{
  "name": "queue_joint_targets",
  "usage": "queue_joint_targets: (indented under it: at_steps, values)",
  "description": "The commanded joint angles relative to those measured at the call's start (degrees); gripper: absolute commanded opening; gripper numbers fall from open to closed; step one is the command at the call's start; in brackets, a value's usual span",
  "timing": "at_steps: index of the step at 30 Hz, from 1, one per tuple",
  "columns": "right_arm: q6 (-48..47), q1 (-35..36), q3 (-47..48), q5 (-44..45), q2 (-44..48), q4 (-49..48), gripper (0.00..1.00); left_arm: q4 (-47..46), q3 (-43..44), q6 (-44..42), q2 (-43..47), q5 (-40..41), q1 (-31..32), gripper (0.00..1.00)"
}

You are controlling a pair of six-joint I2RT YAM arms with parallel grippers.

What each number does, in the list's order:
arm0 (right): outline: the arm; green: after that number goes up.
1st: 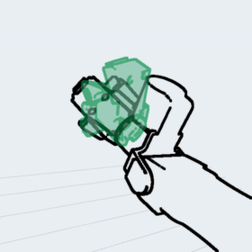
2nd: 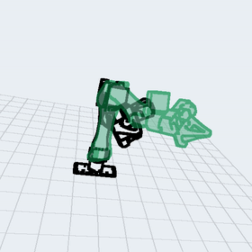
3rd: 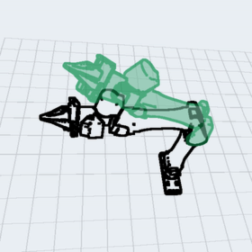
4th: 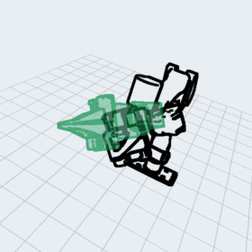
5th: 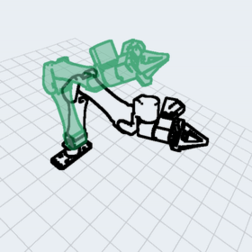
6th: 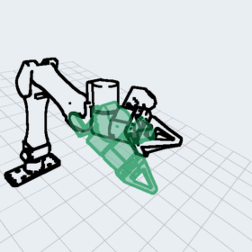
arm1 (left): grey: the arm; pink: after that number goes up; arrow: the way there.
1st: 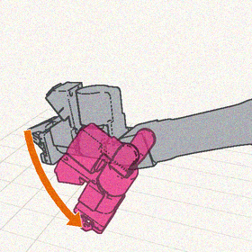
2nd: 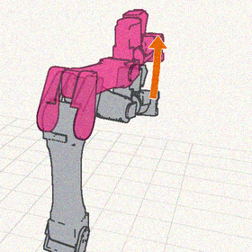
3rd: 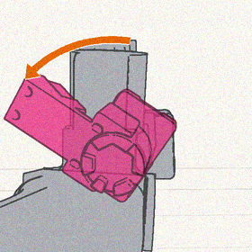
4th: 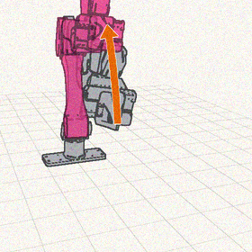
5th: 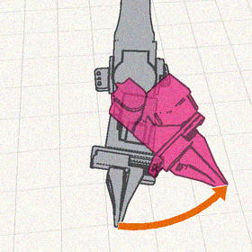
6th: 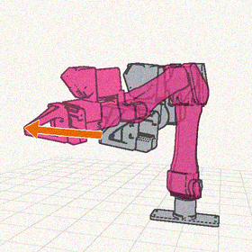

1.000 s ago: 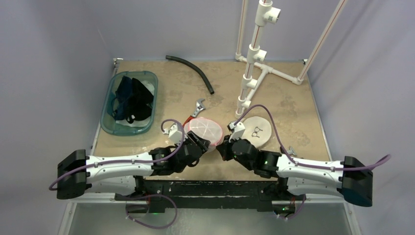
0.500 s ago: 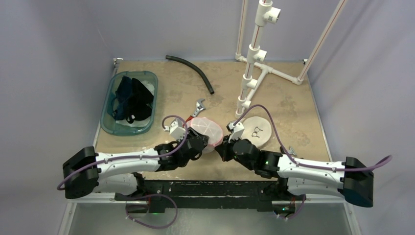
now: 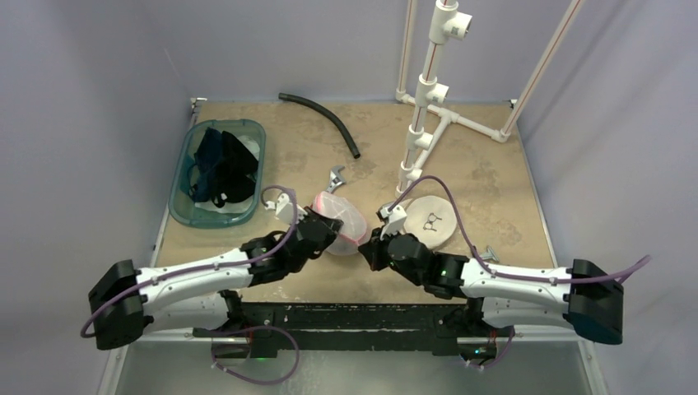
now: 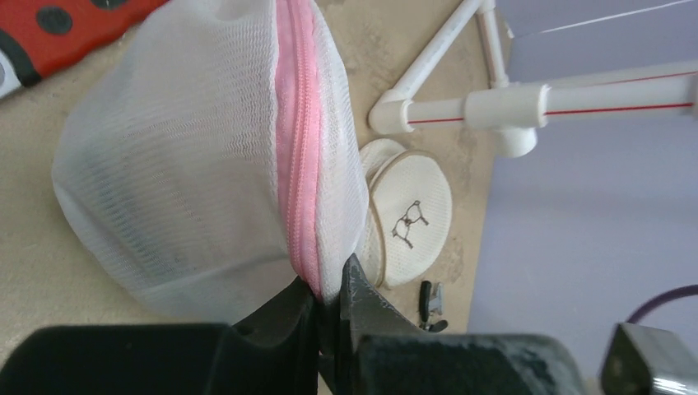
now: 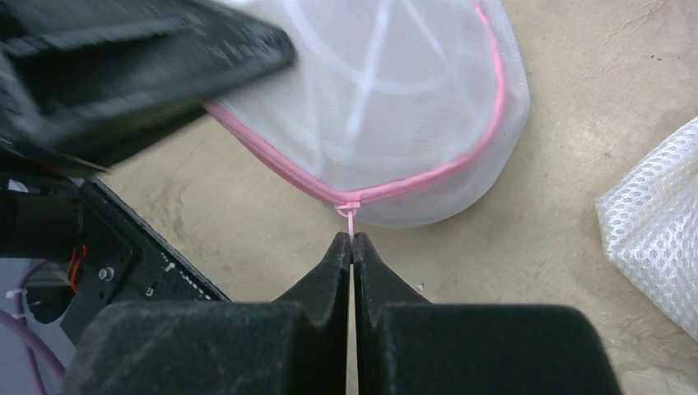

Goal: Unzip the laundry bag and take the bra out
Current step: Unzip the laundry bag at the center of the board.

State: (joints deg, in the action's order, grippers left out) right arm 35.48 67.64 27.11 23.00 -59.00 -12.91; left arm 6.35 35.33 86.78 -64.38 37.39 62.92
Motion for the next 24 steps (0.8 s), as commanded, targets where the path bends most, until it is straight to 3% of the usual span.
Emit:
queue_joint_targets:
  at_steps: [1,24]
  values:
    - [0.5,0.4,1.3,1.5,-2.6,-1.3,0.00,-0.7,-1.2,-7.5,7.7,-3.3,-4.9,0.00]
    - [4.0,-2.0,0.3,10.6,-5.0,-3.3,0.00,1.3,0.9,-22.5,17.0,-32.3,-20.5,0.00]
